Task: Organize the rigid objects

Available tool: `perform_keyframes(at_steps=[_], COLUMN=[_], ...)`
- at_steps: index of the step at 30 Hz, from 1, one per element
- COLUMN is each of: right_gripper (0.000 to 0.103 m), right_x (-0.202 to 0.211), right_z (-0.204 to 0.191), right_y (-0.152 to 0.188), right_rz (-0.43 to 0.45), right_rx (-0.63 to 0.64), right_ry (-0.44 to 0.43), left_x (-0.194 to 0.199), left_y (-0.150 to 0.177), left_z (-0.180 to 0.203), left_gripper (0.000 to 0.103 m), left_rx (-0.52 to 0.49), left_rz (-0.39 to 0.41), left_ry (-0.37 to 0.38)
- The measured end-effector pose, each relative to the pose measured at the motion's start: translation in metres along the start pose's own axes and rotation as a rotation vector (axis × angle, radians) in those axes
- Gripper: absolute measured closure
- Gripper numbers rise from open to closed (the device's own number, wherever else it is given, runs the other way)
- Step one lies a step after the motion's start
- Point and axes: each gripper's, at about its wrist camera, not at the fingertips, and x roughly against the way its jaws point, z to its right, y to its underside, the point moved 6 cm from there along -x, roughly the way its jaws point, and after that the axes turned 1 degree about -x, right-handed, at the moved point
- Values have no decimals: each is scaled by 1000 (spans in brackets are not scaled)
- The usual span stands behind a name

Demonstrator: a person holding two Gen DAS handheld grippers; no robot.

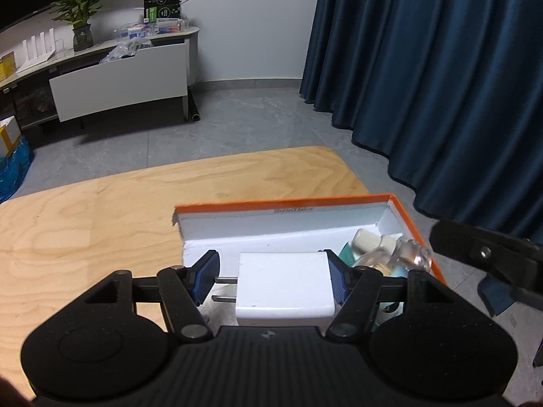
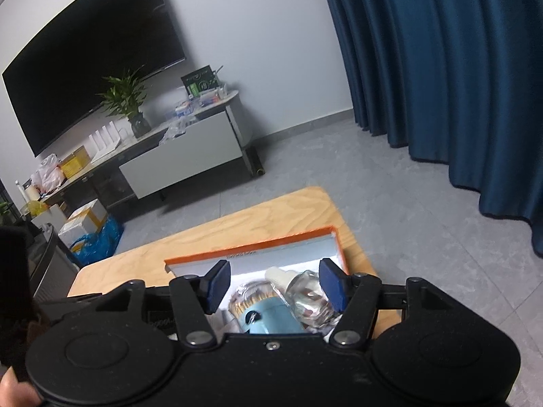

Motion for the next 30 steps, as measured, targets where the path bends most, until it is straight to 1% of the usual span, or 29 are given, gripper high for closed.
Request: perform_keyframes(at_steps=[5,7,8,14,17,19,22,24,30], right_gripper=[32,32,32,32,32,29,26,26,25], right_x=[10,11,13,20,25,29,38,45,64], right_z=[6,6,5,4,0,-3,-6,-7,-10], right_y=[-2,-5,-5,-6,-4,-2,4,9,28], right_rz=[32,40,45,55,54,53,49,45,16], right_rx=[1,8,14,22,45,59,91,99,123], right_ry=[20,21,25,23,27,23,25,29,19], left_x=[-4,-4,-2,13,25,34,48,57,81], left_y=[-11,-14,-16,-16,-14,-12,-4,3,31], left_z=[12,13,14,10,9,7,4,0,-4], left_gripper=[36,30,25,24,22,19,17,14,11], left_rx=[-15,-9,-6,-10,-15,-15,-4,5,35], left_rz=[17,26,33,59,64,71,71,68,45], left_ry=[55,68,75,51,38,25,18,5,-23])
